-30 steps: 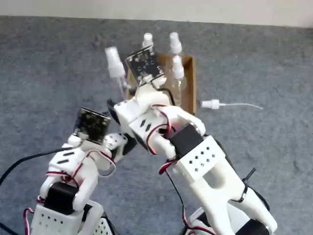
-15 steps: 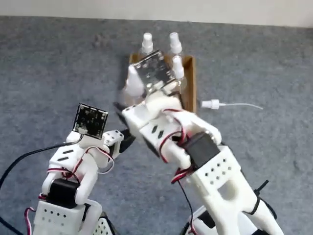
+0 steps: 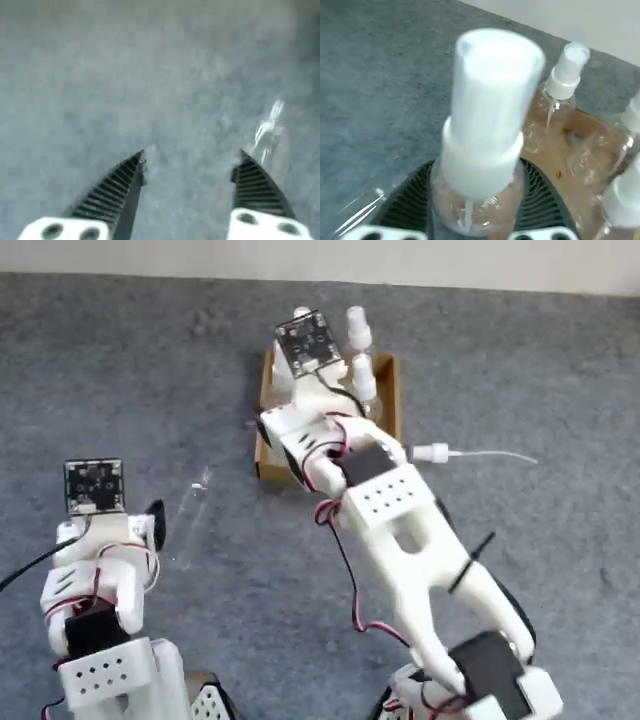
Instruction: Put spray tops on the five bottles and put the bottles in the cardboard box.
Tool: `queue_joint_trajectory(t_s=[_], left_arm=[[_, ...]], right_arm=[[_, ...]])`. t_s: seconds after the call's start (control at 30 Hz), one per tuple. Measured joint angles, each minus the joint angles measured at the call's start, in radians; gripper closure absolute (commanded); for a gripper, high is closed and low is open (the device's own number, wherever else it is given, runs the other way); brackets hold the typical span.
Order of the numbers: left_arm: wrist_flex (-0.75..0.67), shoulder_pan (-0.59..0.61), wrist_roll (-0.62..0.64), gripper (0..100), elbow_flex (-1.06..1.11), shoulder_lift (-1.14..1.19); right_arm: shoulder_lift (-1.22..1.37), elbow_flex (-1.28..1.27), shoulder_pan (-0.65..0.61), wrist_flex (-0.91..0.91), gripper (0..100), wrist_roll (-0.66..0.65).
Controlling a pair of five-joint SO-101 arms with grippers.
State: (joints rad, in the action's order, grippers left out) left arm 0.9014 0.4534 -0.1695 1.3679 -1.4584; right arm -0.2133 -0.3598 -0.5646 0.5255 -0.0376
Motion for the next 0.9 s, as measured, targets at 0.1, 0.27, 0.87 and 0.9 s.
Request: queue_joint_trajectory(t_s=[0.1, 0.27, 0.87, 0.9], left_arm=[[0.000, 0.008, -0.005, 79, 0.061, 0.002], [-0.044, 0.008, -0.005, 79, 0.138, 0.002], [-0.069, 0.008, -0.008, 79, 0.180, 0.002], [-0.069, 0.008, -0.008, 79, 0.180, 0.002]], right_arm=[[0.064, 0.002, 0.005, -0.052, 99.5, -0.023], [0.209, 0.120, 0.029, -0.069, 99.5, -0.029], [0.565, 0.407, 0.092, -0.069, 99.5, -0.029], [0.577, 0.414, 0.095, -0.069, 99.5, -0.029]])
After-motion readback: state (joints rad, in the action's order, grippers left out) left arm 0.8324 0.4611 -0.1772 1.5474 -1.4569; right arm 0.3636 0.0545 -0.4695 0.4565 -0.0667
